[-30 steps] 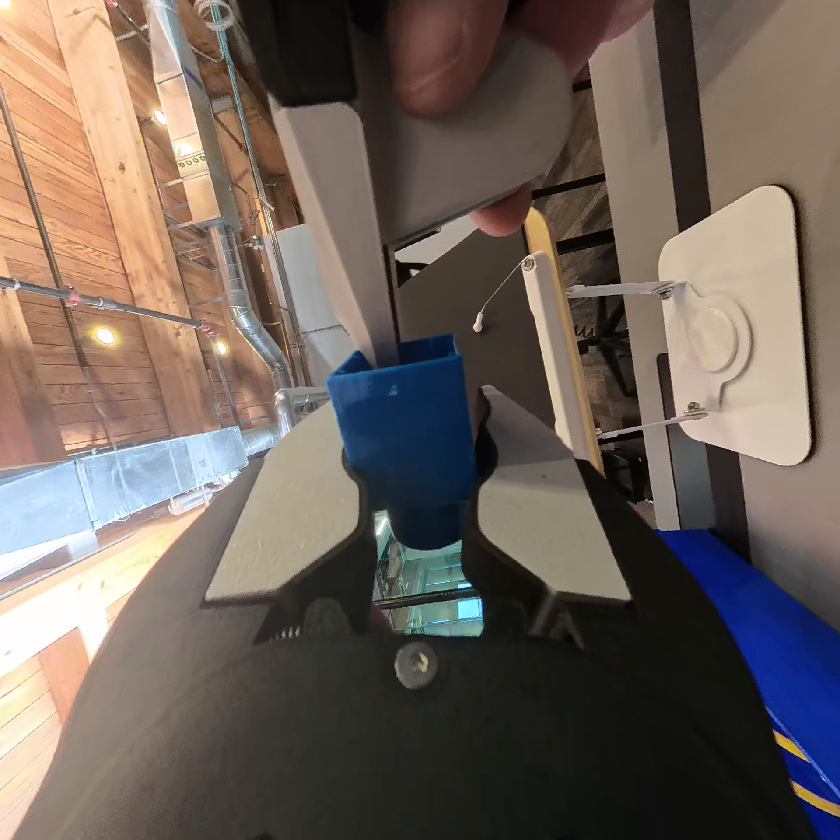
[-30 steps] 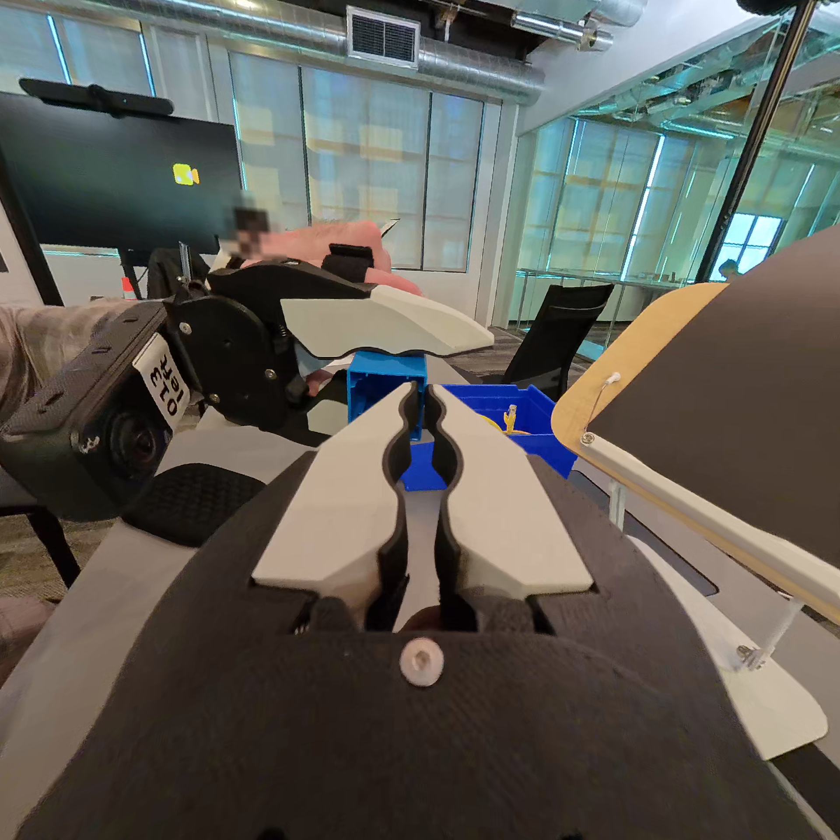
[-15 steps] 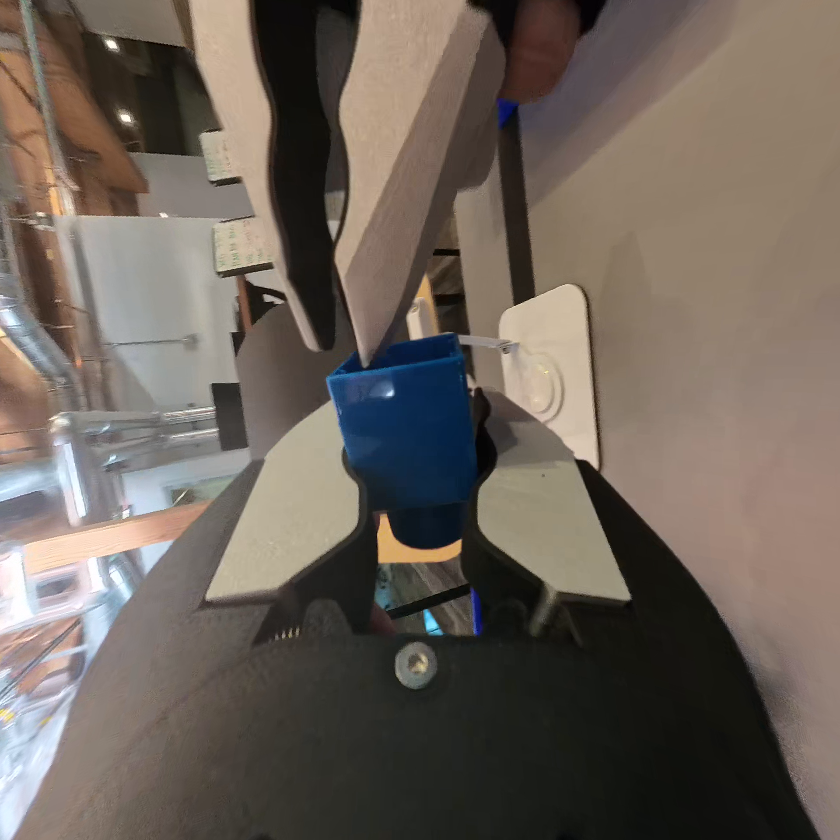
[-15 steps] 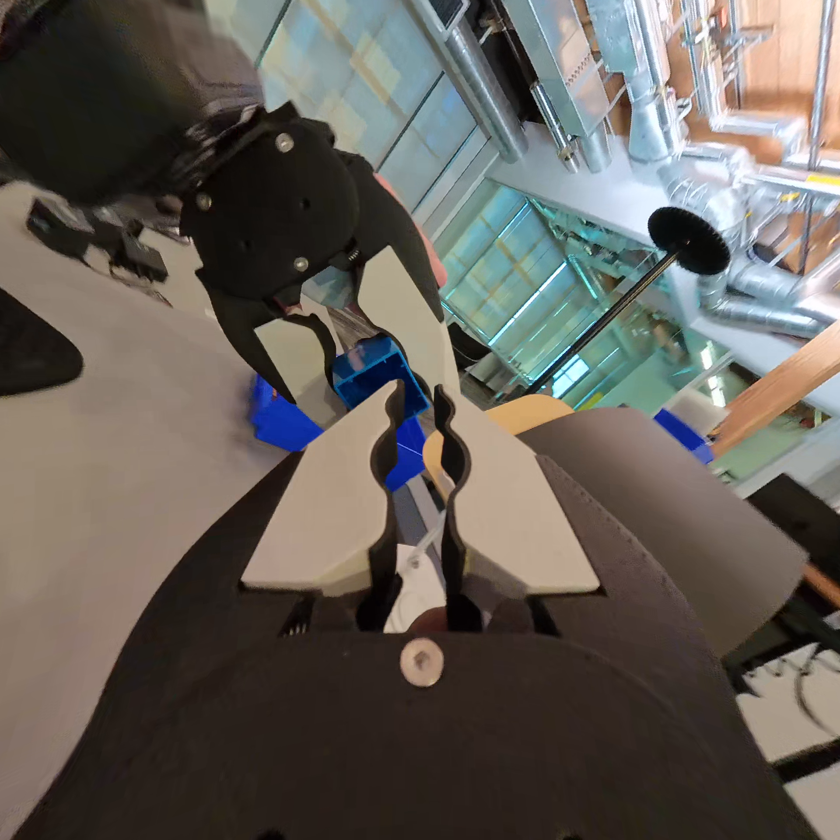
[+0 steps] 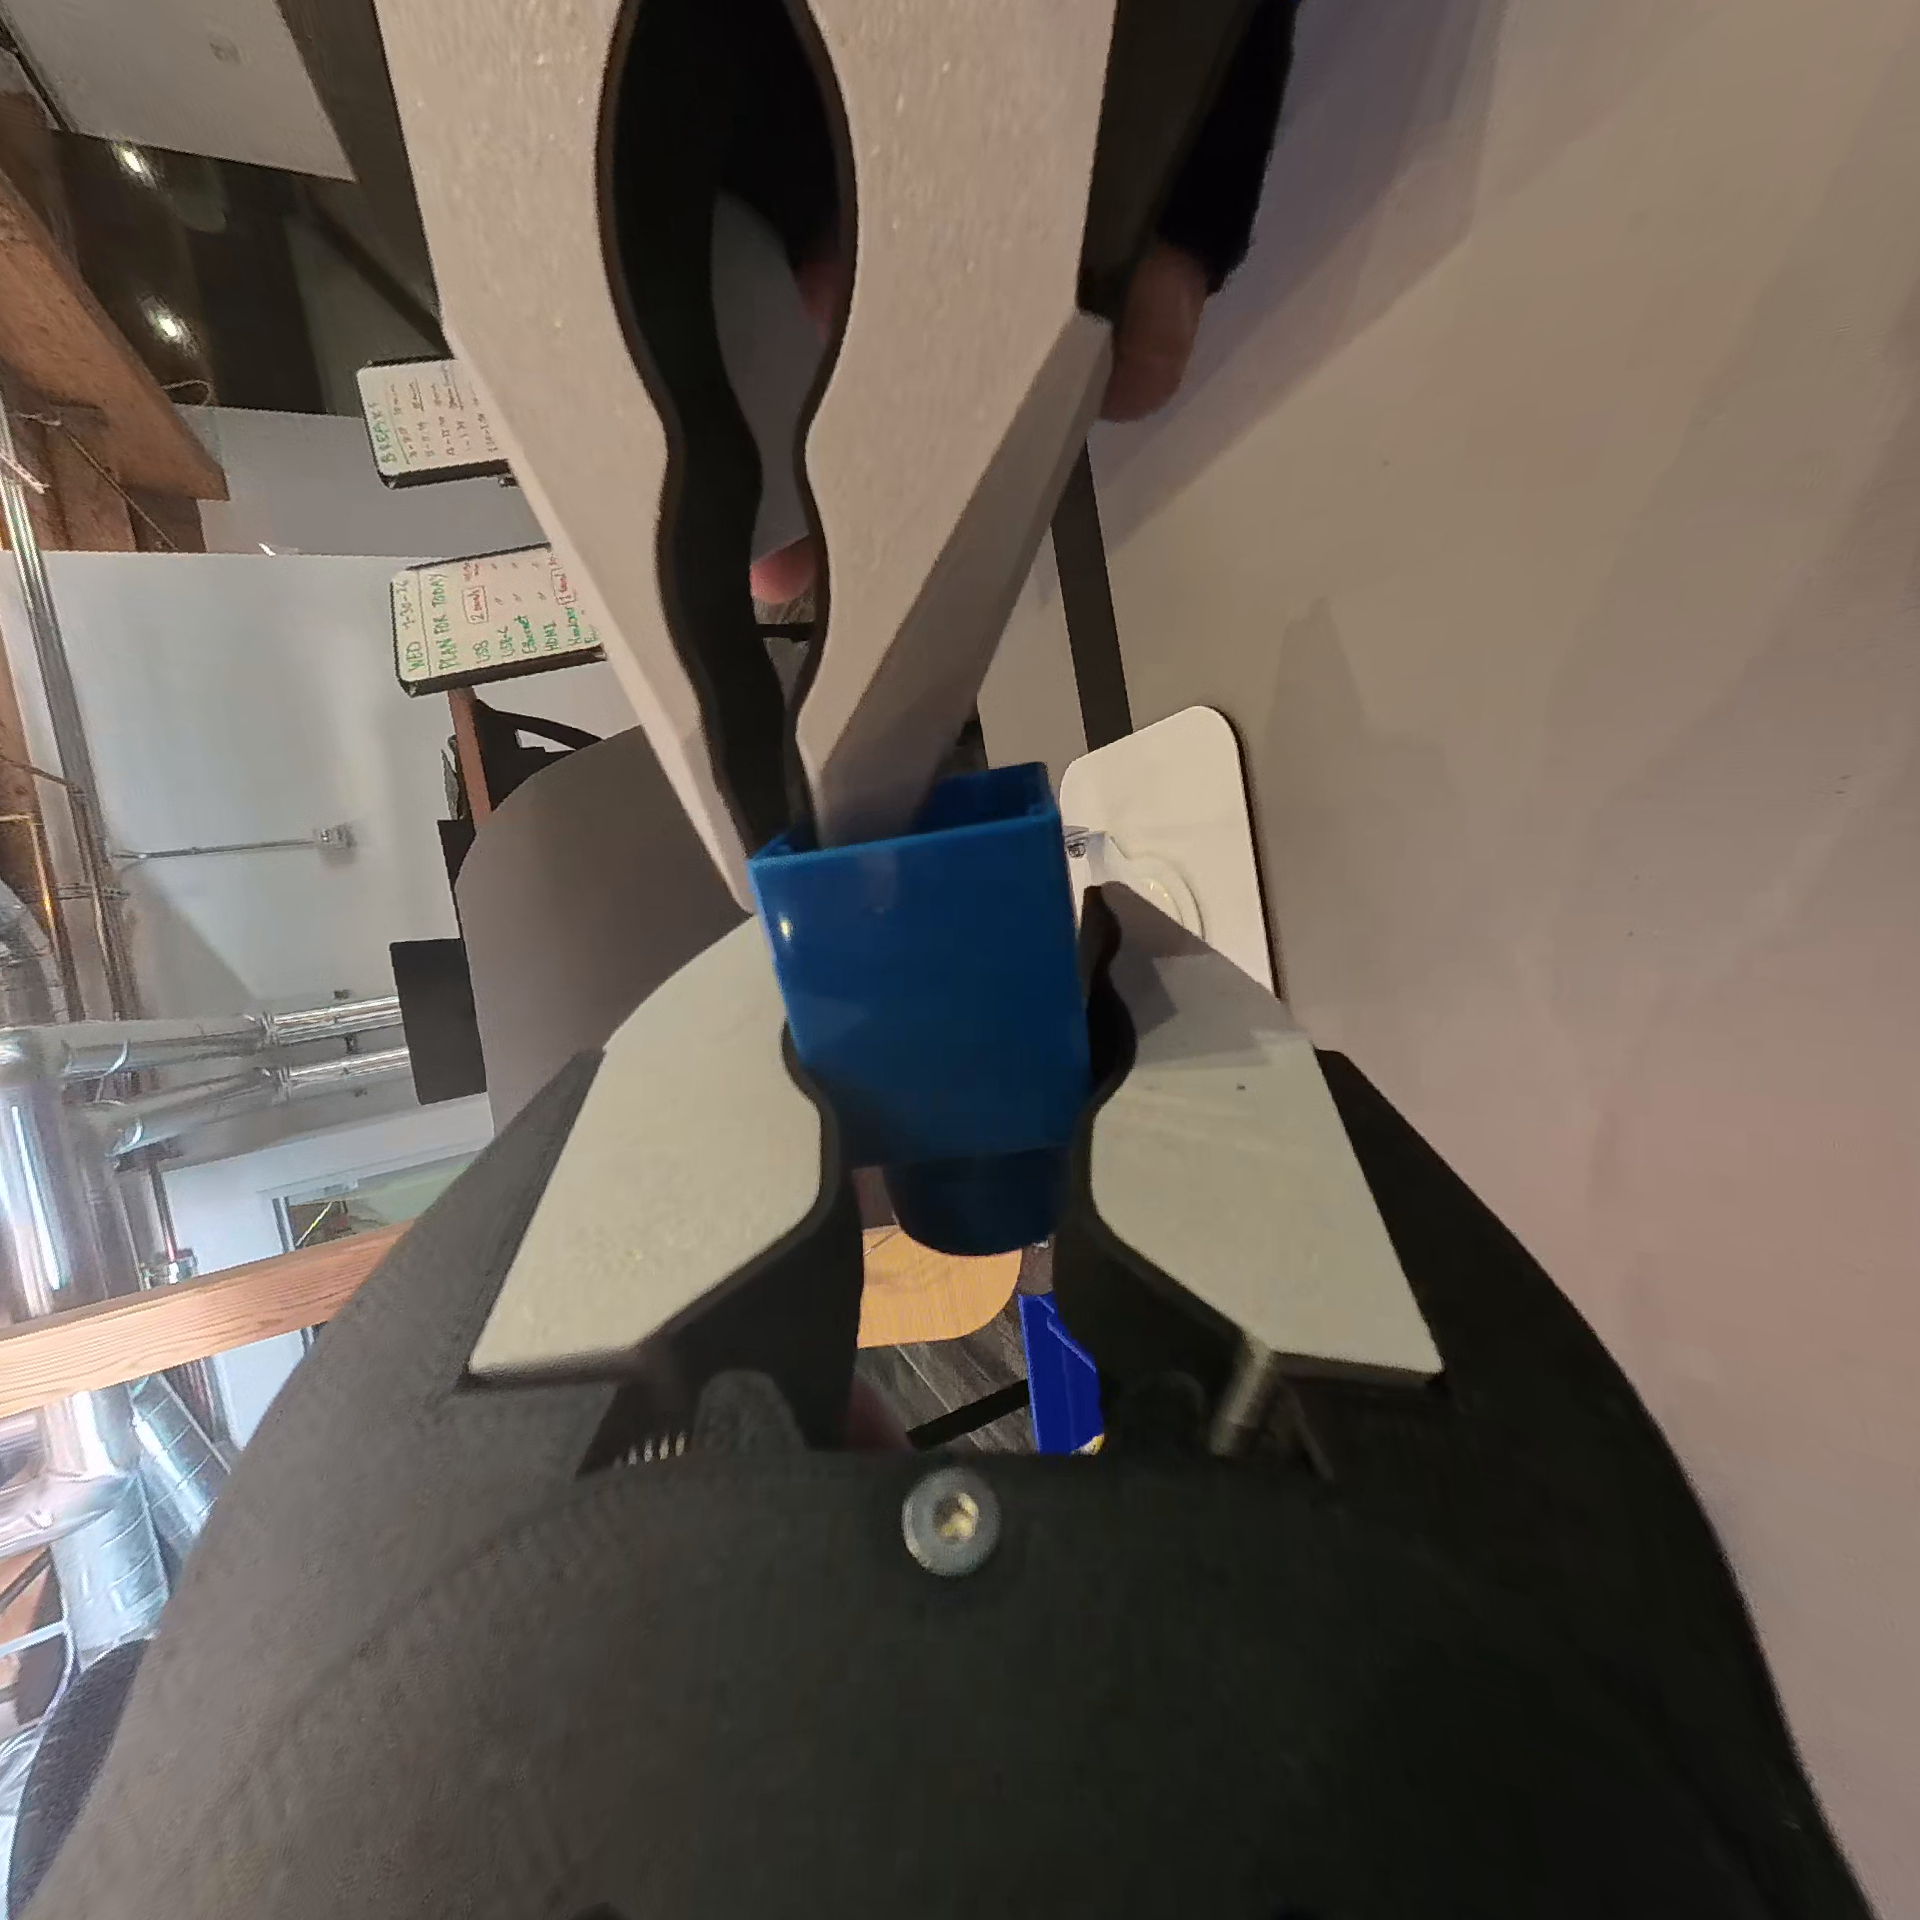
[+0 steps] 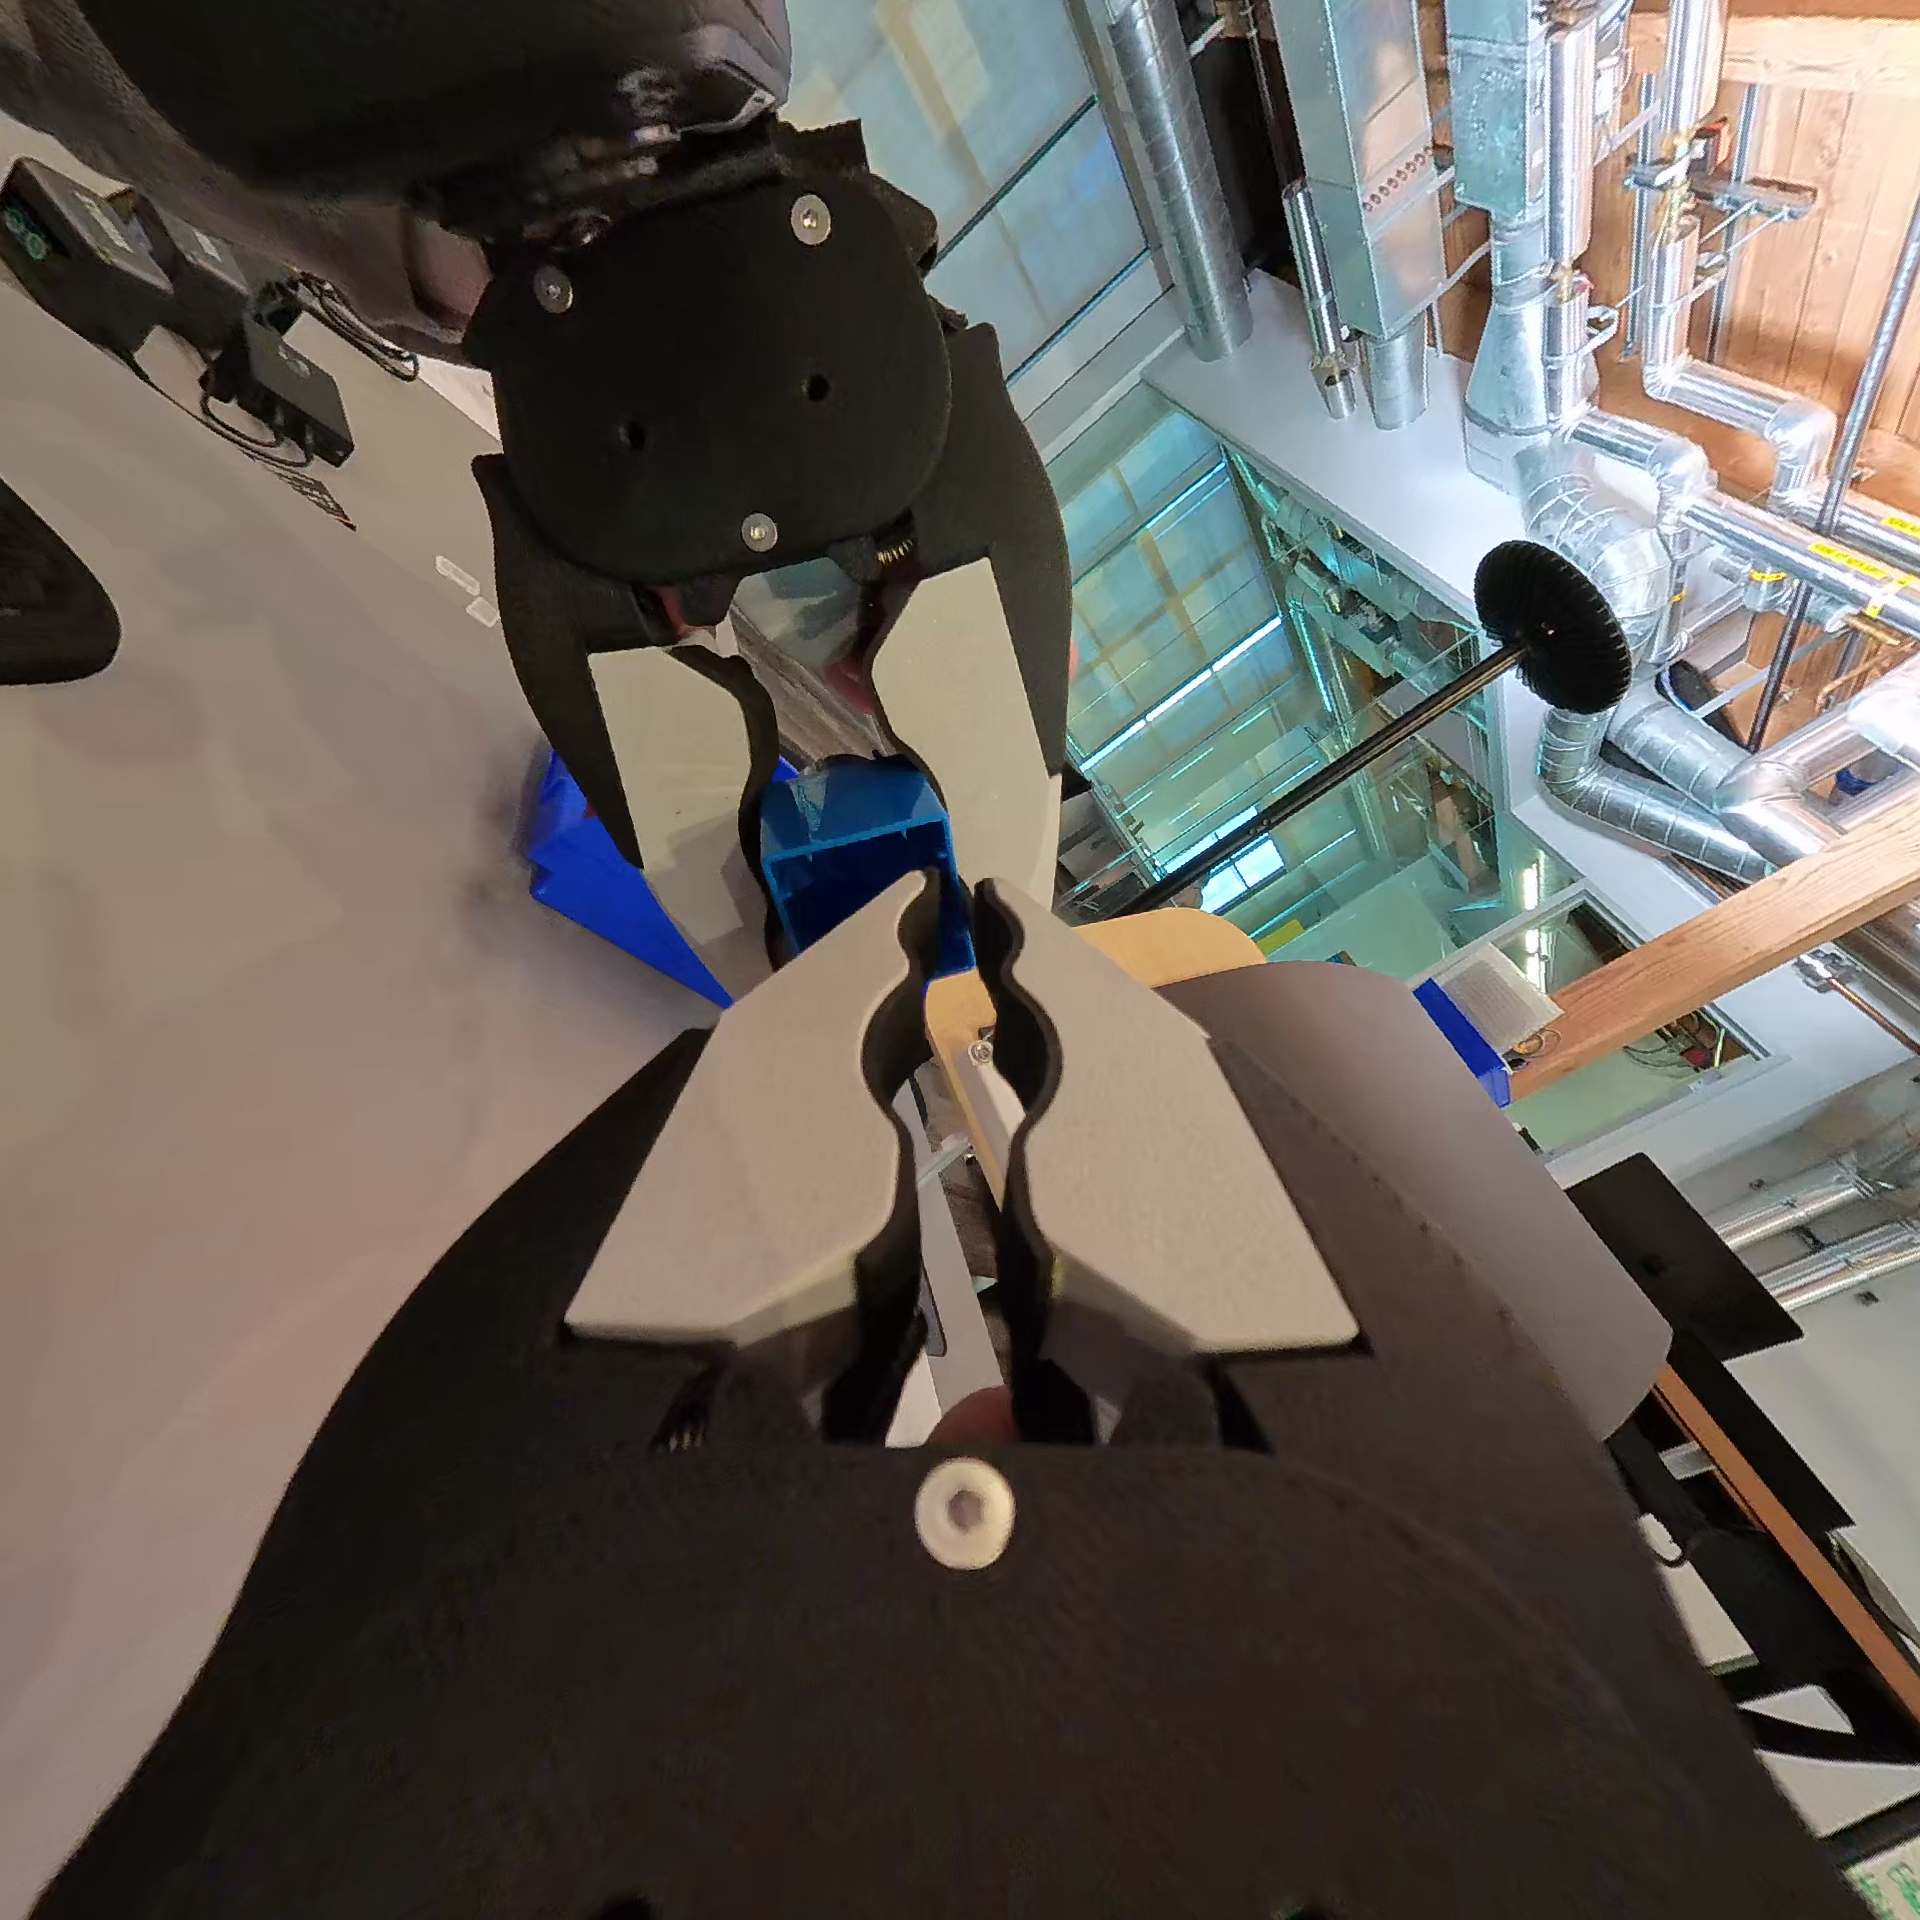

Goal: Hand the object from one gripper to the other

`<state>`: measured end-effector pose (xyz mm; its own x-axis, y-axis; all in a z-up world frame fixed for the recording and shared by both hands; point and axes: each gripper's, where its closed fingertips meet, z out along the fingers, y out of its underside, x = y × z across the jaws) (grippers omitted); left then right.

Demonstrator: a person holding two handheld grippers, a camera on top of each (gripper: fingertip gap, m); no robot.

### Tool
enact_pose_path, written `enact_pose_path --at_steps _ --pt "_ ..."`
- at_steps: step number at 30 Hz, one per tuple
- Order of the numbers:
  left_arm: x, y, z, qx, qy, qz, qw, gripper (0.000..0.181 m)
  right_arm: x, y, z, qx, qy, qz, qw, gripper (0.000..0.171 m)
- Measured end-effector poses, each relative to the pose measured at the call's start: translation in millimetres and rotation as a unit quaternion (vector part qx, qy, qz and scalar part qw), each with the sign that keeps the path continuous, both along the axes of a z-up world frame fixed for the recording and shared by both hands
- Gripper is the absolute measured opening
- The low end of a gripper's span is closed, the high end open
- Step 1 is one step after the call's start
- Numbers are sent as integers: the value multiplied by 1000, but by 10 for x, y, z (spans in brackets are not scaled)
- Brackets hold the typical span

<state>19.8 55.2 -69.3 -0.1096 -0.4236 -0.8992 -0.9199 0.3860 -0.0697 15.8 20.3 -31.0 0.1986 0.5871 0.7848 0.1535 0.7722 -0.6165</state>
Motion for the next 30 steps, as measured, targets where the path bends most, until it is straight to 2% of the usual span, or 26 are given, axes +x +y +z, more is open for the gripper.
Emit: enact_pose_path --at_steps 20,25,30 --pt "-15 -35 -31 -16 9 -7 1000 44 -26 -30 -53 -91 -7 37 995 0" --pt "-34 8 169 30 -1 0 1000 57 4 9 54 -185 37 70 980 0" --pt "-38 18 360 96 -15 1 995 67 36 115 154 -308 95 103 941 0"
